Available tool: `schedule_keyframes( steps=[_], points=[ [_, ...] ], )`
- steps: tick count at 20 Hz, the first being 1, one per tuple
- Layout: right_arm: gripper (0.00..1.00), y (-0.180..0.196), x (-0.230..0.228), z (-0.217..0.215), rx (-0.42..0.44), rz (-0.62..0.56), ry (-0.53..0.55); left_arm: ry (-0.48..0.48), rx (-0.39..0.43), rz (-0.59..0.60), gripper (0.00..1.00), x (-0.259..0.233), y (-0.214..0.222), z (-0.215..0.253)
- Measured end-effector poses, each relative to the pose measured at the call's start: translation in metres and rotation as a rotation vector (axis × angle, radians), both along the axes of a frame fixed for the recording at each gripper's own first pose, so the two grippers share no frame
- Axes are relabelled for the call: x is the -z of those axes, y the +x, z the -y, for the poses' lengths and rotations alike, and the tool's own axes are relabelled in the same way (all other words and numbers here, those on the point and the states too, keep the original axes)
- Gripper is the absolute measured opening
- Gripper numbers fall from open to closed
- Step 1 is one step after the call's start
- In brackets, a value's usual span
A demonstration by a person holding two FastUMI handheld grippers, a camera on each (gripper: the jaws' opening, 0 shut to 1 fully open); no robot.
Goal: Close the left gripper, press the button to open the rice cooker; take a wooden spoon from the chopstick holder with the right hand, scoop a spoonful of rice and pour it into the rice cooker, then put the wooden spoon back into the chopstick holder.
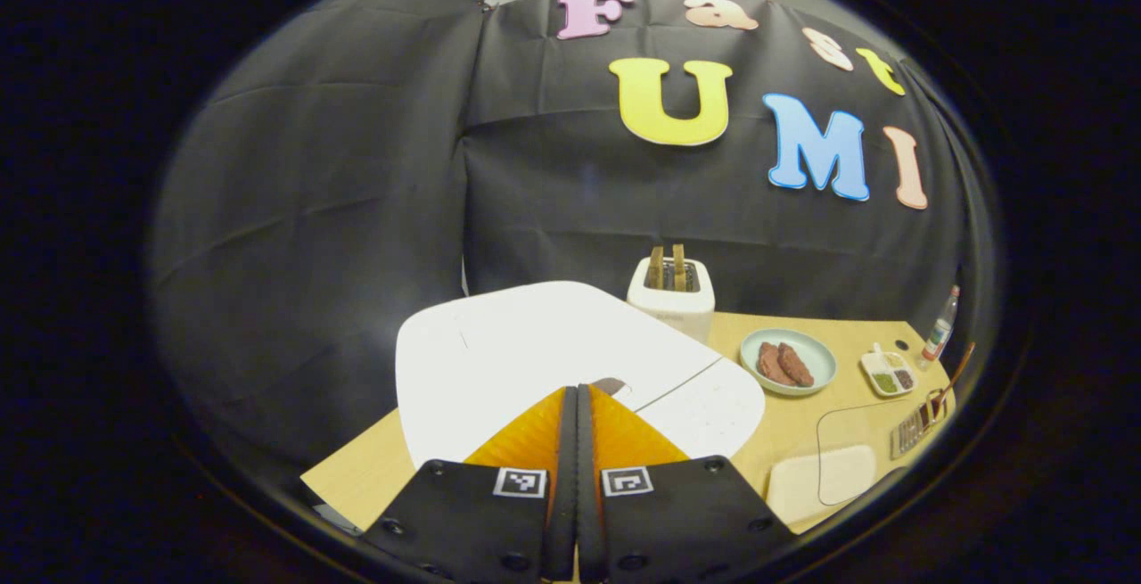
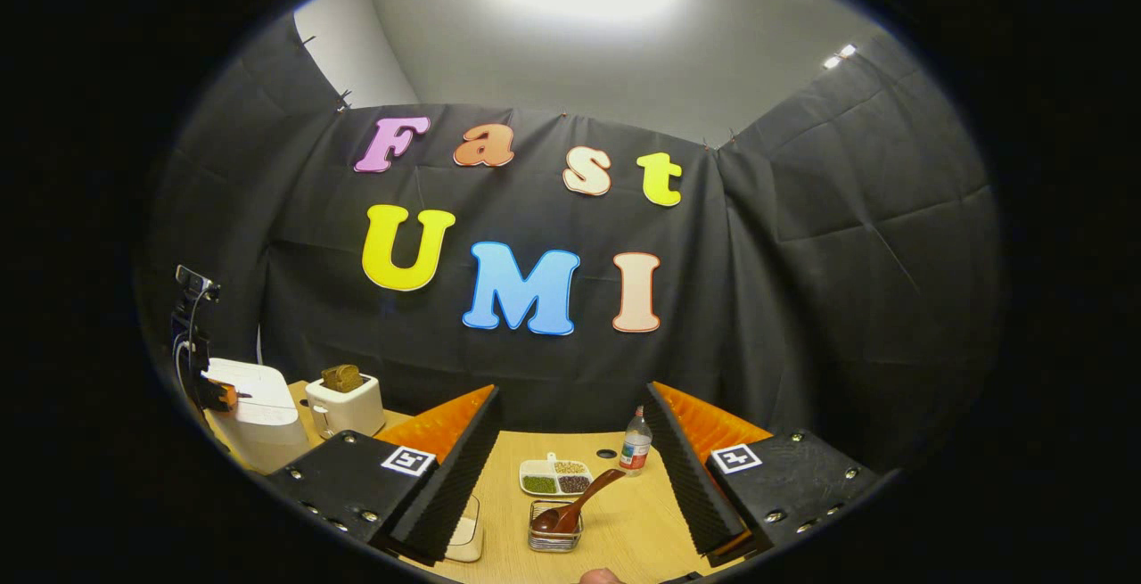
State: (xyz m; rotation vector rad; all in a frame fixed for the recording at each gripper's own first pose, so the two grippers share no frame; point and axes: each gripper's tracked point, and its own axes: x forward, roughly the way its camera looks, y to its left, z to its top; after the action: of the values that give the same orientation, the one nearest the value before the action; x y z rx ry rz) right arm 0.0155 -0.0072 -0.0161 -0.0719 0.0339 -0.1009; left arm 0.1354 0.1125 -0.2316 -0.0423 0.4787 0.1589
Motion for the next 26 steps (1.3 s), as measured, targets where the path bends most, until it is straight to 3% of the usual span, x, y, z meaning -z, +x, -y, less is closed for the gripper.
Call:
schedule_keyframes(
  steps=[5,9,13,19,23,26],
  points=[
    [0.97,-0.005,0.006,0.003,-0.003,-0.015,0.003,-0.011,-0.013,-0.004,0.09,0.005,-0.002,-0.001],
    [0.96,-0.006,0.009,-0.002,-0.026,-0.017,0.007,-0.11,-0.003,-0.064,0.09,0.008,0.006,-0.006],
    [0.96,-0.007,0.009,0.002,-0.038,-0.007,0.014,-0.098,-0.017,-0.082,0.09,0.003,0.007,-0.008],
    [0.97,-0.01,0.009,0.017,-0.026,0.001,0.027,-0.014,-0.037,0.058,0.09,-0.054,0.013,-0.02],
    [0.97,-0.006,0.008,0.025,-0.026,0.004,0.033,0.039,-0.101,0.177,0.09,-0.112,0.011,-0.036],
    [0.97,-0.002,0.009,0.03,-0.032,0.005,0.028,0.021,-0.104,0.274,0.09,-0.153,-0.001,-0.028]
  ],
)
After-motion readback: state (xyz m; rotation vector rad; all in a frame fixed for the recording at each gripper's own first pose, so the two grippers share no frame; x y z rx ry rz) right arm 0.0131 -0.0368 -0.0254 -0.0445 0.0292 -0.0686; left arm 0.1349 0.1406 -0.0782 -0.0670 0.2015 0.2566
